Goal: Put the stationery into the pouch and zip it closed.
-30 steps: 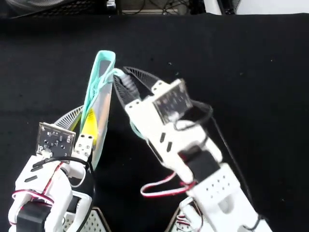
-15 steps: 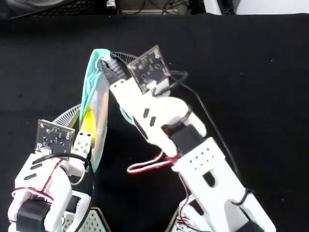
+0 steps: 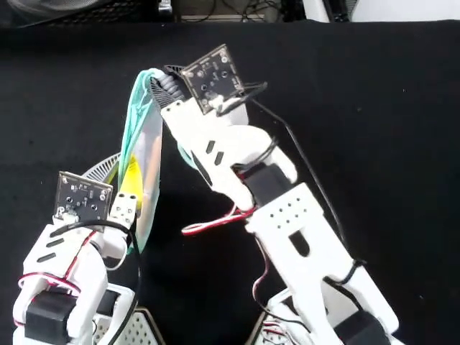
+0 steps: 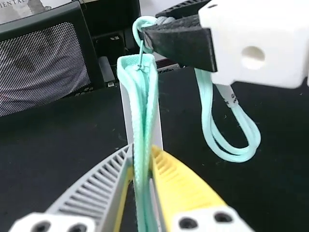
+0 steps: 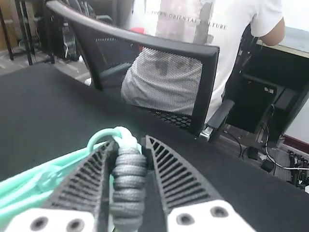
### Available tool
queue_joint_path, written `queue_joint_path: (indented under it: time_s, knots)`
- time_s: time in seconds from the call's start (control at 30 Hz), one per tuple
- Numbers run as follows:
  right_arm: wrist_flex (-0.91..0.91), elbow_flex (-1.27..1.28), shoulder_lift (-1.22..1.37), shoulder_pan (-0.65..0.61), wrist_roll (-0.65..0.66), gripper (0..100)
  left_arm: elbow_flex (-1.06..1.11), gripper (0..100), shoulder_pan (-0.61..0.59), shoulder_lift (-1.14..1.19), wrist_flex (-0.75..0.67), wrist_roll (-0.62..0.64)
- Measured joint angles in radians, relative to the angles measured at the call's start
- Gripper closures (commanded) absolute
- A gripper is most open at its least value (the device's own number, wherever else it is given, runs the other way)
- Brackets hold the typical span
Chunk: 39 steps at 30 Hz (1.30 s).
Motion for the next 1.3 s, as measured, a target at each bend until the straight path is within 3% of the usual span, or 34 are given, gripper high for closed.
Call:
queue_joint_path:
  time_s: [1.03,1.3]
  knots:
    - [-0.011,-0.032,0.058,0.141,0.0,98.6,0.0,97,0.002,0.002,0.0,0.0]
    - [-0.015,-0.109,0.176,0.164,0.0,98.6,0.0,97,0.002,0.002,0.0,0.0]
